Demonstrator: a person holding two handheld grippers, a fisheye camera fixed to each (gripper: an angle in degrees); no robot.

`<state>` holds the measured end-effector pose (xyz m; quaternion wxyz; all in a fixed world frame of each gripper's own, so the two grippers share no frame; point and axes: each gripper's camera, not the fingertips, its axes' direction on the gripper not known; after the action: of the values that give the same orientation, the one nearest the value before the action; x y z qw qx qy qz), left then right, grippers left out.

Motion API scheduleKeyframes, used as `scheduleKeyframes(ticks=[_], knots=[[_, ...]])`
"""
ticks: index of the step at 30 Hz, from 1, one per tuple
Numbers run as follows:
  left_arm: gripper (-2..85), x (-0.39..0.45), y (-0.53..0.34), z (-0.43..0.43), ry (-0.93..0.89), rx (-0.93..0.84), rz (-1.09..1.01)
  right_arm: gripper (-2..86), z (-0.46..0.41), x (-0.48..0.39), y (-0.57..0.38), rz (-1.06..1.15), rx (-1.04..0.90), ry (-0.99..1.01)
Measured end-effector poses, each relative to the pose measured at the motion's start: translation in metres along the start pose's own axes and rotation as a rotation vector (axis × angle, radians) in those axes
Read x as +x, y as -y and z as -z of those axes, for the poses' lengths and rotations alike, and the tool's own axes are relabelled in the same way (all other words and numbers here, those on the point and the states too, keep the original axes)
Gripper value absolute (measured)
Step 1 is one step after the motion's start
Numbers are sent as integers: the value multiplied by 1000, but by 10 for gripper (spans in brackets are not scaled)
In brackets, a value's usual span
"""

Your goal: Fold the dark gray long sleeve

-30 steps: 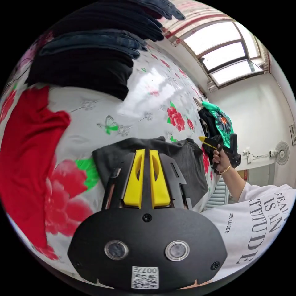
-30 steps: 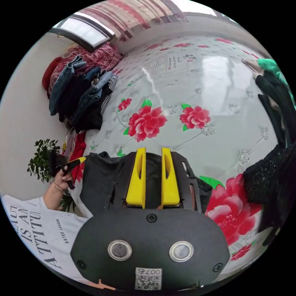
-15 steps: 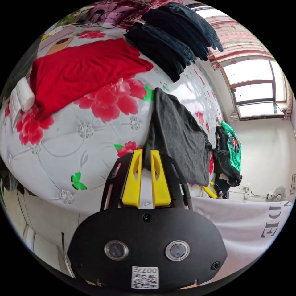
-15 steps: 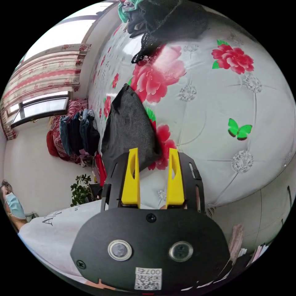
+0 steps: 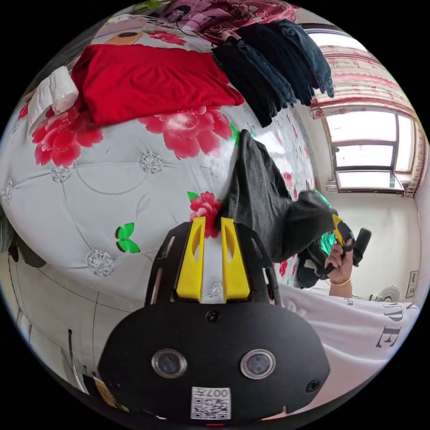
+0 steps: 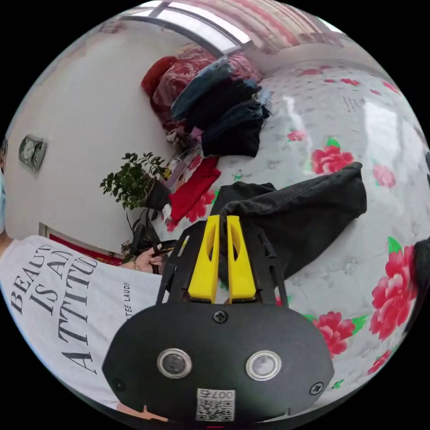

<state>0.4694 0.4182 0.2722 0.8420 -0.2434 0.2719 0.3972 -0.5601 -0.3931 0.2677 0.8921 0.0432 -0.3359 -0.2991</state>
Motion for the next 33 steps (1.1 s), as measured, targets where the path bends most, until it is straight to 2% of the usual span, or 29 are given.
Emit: scheduleKeyframes(ticks=[4, 8, 11, 15, 19, 21, 23, 27, 29, 31, 33], knots=[[66, -21, -11, 1, -44, 8, 14, 32, -87, -60, 21, 214, -227, 76], [103, -34, -18, -5, -142, -6, -9, 47, -129, -54, 16, 181, -388, 180], [133, -37, -20, -11, -214, -33, -58, 61, -103, -18, 10, 75, -306, 84], [170, -40, -14, -17, -267, -66, -104, 83, -50, 74, -14, -278, -121, 5], [170, -37, -1, -31, -351, -101, -130, 96, -44, 144, -44, -555, -87, 112], [137, -32, 4, -40, -313, -130, -149, 93, -46, 154, -48, -584, -50, 162], [86, -35, 10, -49, -234, -146, -78, 85, -50, 161, -44, -590, -38, 194], [62, -36, 19, -51, -282, -141, -10, 54, -66, 170, -19, -604, -87, 273], [56, -23, 29, -30, -333, -76, -55, 36, -66, 163, -4, -568, -76, 320], [54, -10, 43, -2, -358, 1, -105, 20, -60, 142, 22, -472, 6, 475], [53, 2, 61, 32, -359, 75, -159, 13, -56, 119, 45, -408, 64, 545]])
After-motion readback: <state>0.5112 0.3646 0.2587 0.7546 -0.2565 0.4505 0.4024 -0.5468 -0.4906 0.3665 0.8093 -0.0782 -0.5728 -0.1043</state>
